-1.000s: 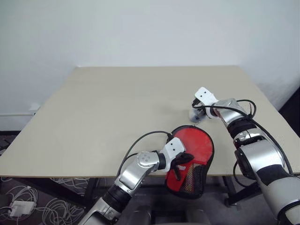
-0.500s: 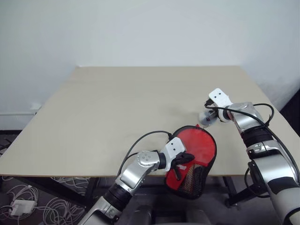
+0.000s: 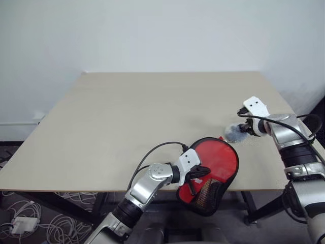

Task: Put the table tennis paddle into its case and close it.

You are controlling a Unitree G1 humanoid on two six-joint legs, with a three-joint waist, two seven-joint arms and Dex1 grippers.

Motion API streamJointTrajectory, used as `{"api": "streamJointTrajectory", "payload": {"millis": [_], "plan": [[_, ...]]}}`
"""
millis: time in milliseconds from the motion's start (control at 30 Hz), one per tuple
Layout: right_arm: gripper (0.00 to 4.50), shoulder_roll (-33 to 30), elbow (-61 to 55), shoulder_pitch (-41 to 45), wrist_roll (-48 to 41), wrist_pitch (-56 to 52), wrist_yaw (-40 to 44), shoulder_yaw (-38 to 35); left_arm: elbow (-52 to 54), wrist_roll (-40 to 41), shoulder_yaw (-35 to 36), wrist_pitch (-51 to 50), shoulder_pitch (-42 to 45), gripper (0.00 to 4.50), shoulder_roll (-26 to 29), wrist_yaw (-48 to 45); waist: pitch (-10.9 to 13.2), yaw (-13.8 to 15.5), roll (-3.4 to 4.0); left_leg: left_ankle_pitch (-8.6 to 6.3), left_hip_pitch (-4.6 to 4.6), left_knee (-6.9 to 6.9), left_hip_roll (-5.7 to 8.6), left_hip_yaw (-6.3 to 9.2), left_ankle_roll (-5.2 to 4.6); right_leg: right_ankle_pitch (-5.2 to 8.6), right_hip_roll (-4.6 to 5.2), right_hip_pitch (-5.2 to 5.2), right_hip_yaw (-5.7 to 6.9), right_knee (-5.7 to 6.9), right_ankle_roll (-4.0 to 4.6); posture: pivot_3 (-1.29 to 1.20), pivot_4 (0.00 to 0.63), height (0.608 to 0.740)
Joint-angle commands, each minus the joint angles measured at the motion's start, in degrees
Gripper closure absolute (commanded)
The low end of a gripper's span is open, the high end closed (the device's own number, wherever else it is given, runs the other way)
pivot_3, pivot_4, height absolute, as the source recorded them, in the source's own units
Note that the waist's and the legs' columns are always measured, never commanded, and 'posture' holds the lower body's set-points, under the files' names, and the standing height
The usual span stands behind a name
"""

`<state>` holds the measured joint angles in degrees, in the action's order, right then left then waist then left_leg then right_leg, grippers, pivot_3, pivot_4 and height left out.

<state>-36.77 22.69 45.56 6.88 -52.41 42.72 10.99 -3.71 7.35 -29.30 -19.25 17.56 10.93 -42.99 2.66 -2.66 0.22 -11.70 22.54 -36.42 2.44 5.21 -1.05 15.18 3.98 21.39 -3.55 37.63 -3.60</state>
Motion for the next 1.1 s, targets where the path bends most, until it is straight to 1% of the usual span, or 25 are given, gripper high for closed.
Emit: {"api": "streamJointTrajectory", "payload": {"millis": [33,67,133,200,267,400,533,667,800,967,1100], "plan": [[1.14,-3.7,-2.1,4.0,0.0,-0.5,6.7,3.6,-1.9,-1.8,0.0,-0.6,0.0,4.50,0.5,0.2,0.0,0.0,0.00,0.00,0.00,0.00,0.00,0.00,0.00,0.00,0.00,-0.01,0.00,0.00,-0.01,0.00,0.000,0.734],[1.14,-4.4,-1.0,6.4,0.0,0.3,8.7,4.5,-1.9,-1.9,0.1,-0.6,0.0,4.50,0.5,0.2,0.0,-0.1,0.03,0.00,0.00,-0.01,0.00,-0.01,0.00,0.02,0.00,-0.01,0.00,0.00,-0.04,0.00,0.000,0.734],[1.14,-4.3,3.5,11.4,0.2,2.2,10.0,5.1,-2.0,-1.9,0.2,-0.5,0.0,4.50,0.6,0.2,0.0,-0.1,0.13,0.00,0.00,-0.03,-0.03,-0.09,0.00,0.11,0.00,0.04,-0.06,0.00,-0.18,0.00,0.000,0.734],[1.14,-2.5,10.5,16.6,0.6,6.1,9.5,5.3,-2.1,-2.0,0.2,-0.4,0.0,4.50,0.5,0.2,0.0,-0.1,0.17,0.00,-0.02,-0.03,-0.06,-0.13,0.00,0.13,-0.01,0.04,-0.08,0.01,-0.22,0.00,0.000,0.734],[1.14,-0.6,17.5,20.0,1.7,10.7,8.3,6.2,-2.3,-2.1,0.2,-0.3,0.1,4.50,0.4,0.3,0.0,-0.1,0.13,0.00,-0.03,-0.02,-0.06,-0.12,0.00,0.12,-0.02,0.04,-0.06,-0.01,-0.20,0.00,0.000,0.734],[1.14,3.4,30.9,23.3,3.2,18.5,6.7,6.8,-2.6,-2.3,0.2,-0.1,0.3,4.50,0.2,0.5,-0.1,0.0,-0.05,-0.01,-0.02,-0.03,-0.05,-0.07,0.01,0.00,-0.02,-0.01,-0.02,-0.04,0.01,0.00,0.000,0.734],[1.14,5.1,38.6,23.3,5.2,23.6,6.5,7.9,-2.7,-2.4,0.3,0.1,0.3,4.50,0.1,0.6,-0.1,0.0,0.01,0.00,0.05,-0.05,0.01,-0.03,0.01,-0.01,0.01,0.03,-0.01,-0.03,0.02,0.00,0.000,0.734],[1.14,6.0,41.5,21.3,6.2,27.8,6.9,8.1,-2.2,-2.3,0.4,0.0,-0.4,4.50,0.3,0.9,-0.1,-0.1,0.06,0.00,0.00,-0.03,0.00,-0.05,0.01,-0.01,-0.01,0.02,-0.05,0.00,0.02,0.00,0.000,0.734],[1.14,5.0,42.4,20.3,7.8,30.2,8.3,8.9,-1.8,-2.4,0.2,-0.2,-0.6,4.50,0.5,0.9,-0.1,-0.1,0.07,0.00,-0.03,-0.02,-0.01,-0.05,0.01,-0.01,-0.03,0.00,-0.05,0.00,0.01,0.00,0.000,0.734],[1.14,1.8,39.5,19.8,9.1,29.7,15.2,10.1,-1.9,-2.4,0.4,-0.3,-0.5,4.50,0.5,1.0,-0.1,0.0,0.07,0.00,-0.01,-0.05,0.01,-0.03,0.01,-0.01,-0.01,-0.02,-0.03,-0.01,0.01,0.00,0.000,0.734],[1.14,-2.4,32.4,16.3,10.2,29.3,24.1,12.4,-2.3,-2.5,0.5,-0.1,-0.2,4.50,0.3,1.1,-0.1,0.0,0.07,-0.01,-0.02,-0.06,0.00,-0.03,0.01,0.00,-0.02,-0.03,-0.02,-0.01,-0.01,0.00,0.000,0.734]]}}
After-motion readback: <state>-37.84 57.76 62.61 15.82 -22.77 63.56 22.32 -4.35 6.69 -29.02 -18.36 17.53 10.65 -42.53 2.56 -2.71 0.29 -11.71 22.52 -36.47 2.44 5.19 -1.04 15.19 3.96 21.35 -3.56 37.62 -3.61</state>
